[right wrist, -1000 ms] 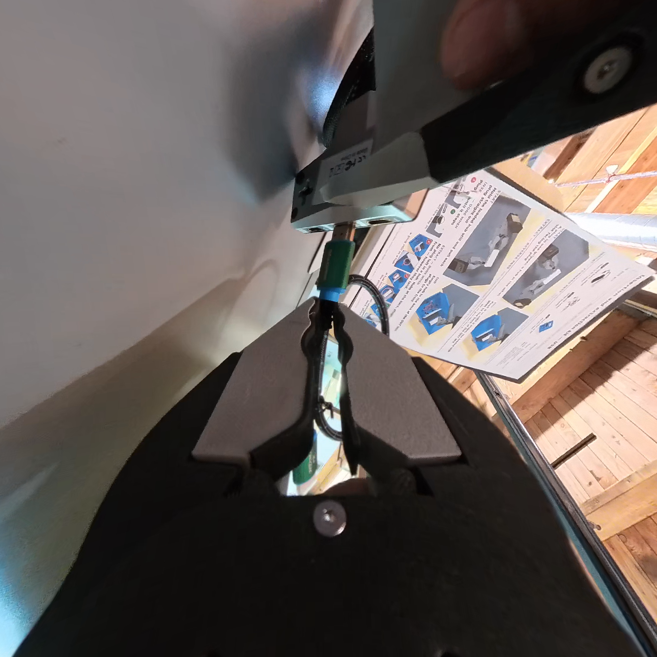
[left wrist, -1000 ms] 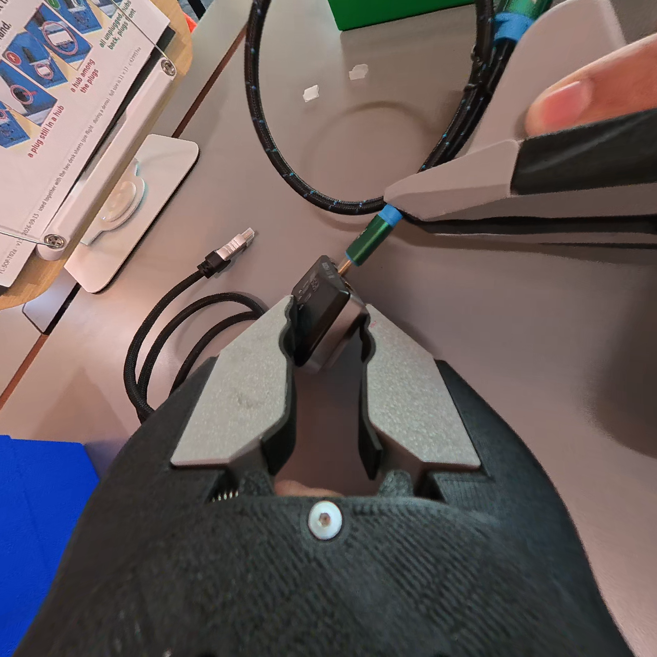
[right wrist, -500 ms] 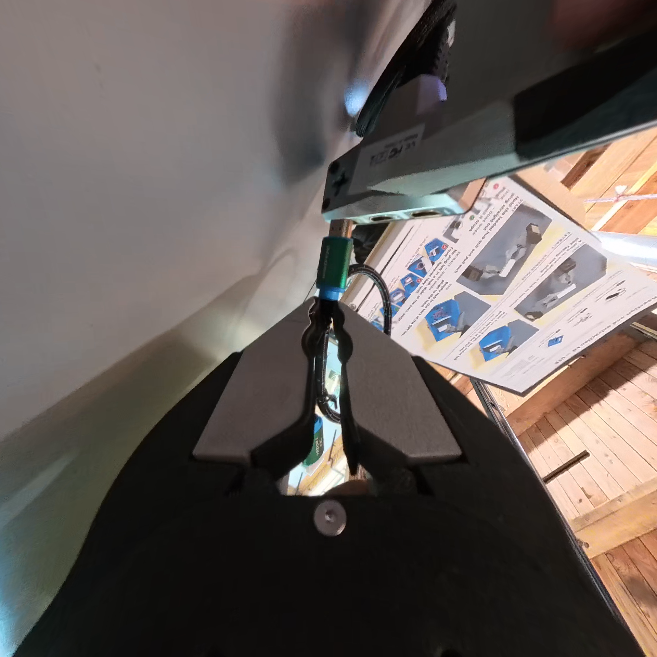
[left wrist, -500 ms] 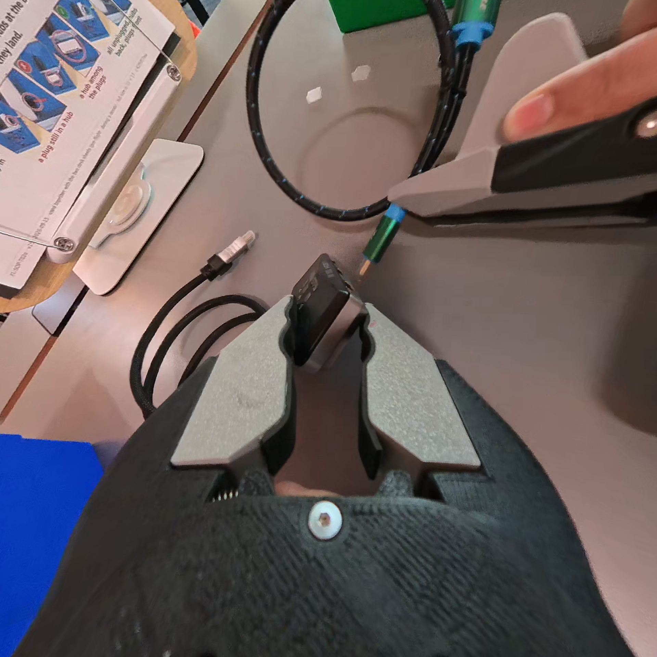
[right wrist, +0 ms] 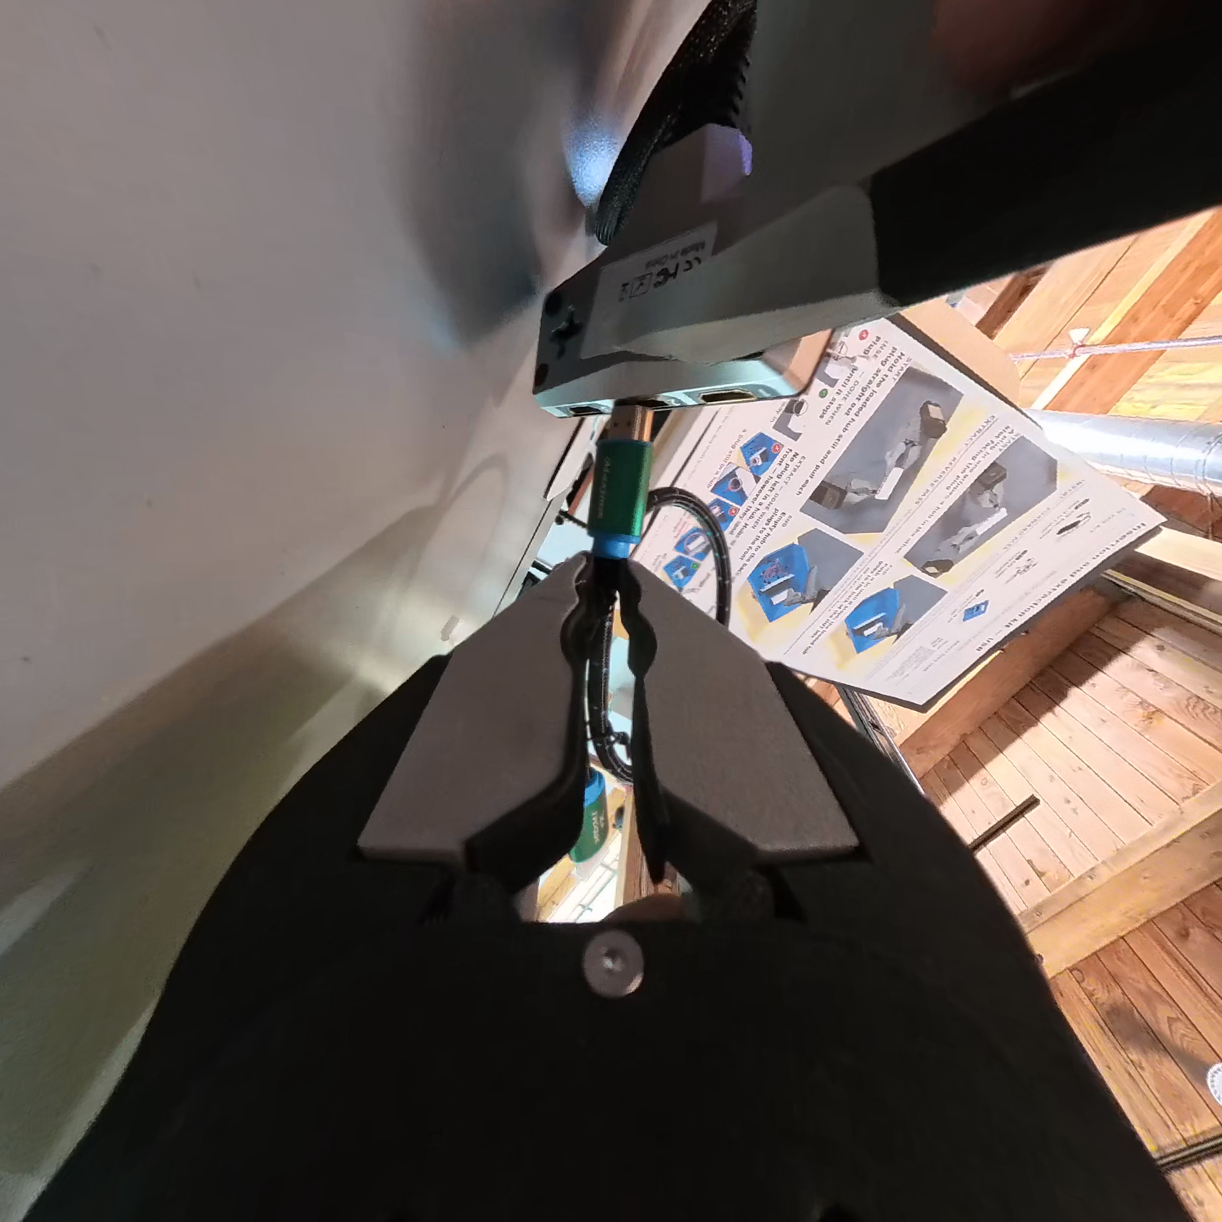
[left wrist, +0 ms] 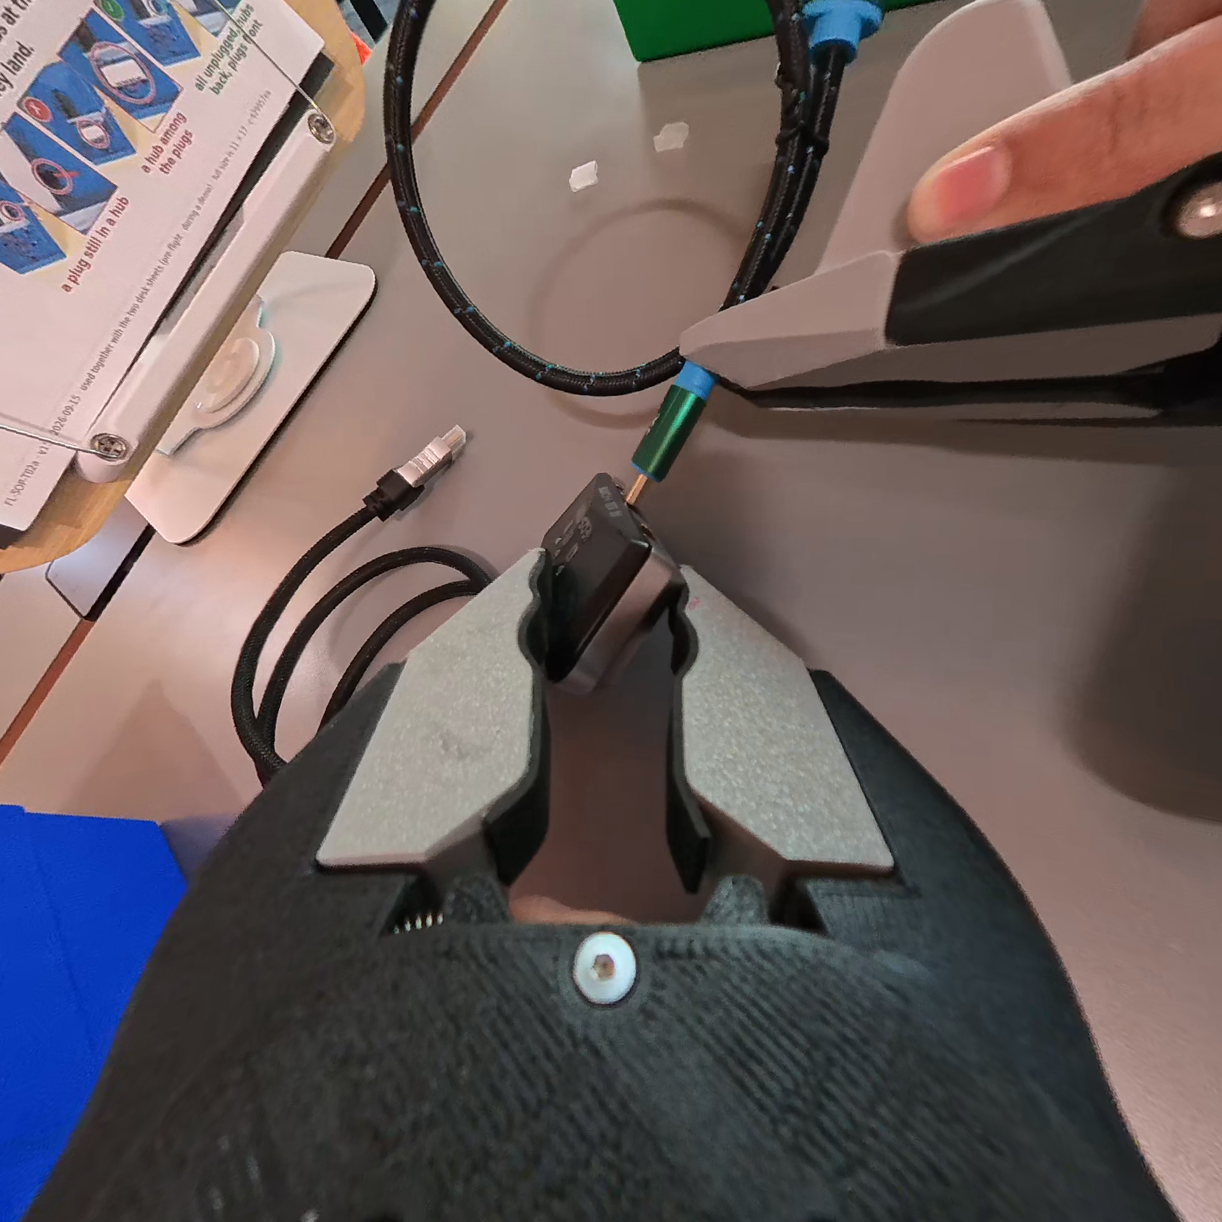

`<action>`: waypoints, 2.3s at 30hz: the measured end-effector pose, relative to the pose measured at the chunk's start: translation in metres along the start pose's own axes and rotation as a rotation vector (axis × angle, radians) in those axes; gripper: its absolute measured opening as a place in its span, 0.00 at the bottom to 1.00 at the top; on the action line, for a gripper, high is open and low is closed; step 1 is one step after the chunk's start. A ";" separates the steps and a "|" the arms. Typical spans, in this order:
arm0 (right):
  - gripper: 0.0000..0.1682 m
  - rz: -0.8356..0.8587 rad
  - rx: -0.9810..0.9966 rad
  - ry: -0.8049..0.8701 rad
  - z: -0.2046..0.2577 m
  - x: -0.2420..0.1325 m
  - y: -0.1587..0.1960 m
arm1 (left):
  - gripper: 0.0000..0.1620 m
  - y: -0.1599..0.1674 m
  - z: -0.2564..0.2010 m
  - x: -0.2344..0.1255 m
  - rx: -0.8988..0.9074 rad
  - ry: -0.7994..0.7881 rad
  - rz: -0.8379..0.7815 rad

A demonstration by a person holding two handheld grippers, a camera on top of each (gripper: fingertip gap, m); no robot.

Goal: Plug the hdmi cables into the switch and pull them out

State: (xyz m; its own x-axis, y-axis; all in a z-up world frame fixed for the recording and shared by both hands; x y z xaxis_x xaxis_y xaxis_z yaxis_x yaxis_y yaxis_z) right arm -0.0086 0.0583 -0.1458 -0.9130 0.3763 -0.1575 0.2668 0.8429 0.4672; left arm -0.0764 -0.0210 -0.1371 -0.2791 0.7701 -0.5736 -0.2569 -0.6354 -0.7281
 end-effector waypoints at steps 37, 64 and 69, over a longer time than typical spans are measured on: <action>0.01 -0.190 0.086 0.246 -0.003 0.003 0.007 | 0.13 -0.007 -0.001 -0.008 0.295 -0.137 -0.134; 0.01 -0.453 0.235 0.337 0.008 -0.006 0.009 | 0.11 0.002 -0.013 -0.017 0.506 -0.114 -0.298; 0.01 -0.497 0.231 0.341 0.009 -0.003 0.003 | 0.10 0.007 -0.013 -0.020 0.515 -0.099 -0.287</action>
State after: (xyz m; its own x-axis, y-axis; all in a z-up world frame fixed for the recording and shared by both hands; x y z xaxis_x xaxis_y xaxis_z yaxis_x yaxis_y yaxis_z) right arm -0.0019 0.0634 -0.1519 -0.9815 -0.1916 -0.0042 -0.1884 0.9607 0.2040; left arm -0.0609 -0.0403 -0.1355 -0.2113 0.9217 -0.3252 -0.7433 -0.3676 -0.5589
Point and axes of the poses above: each gripper's, where its closed fingertips meet, x out along the fingers, y out of its underside, z = x × y across the jaws, the point moved 7 cm from there along -x, back along the fingers, and after that the axes turned 2 degrees about z, right-handed, at the moved point
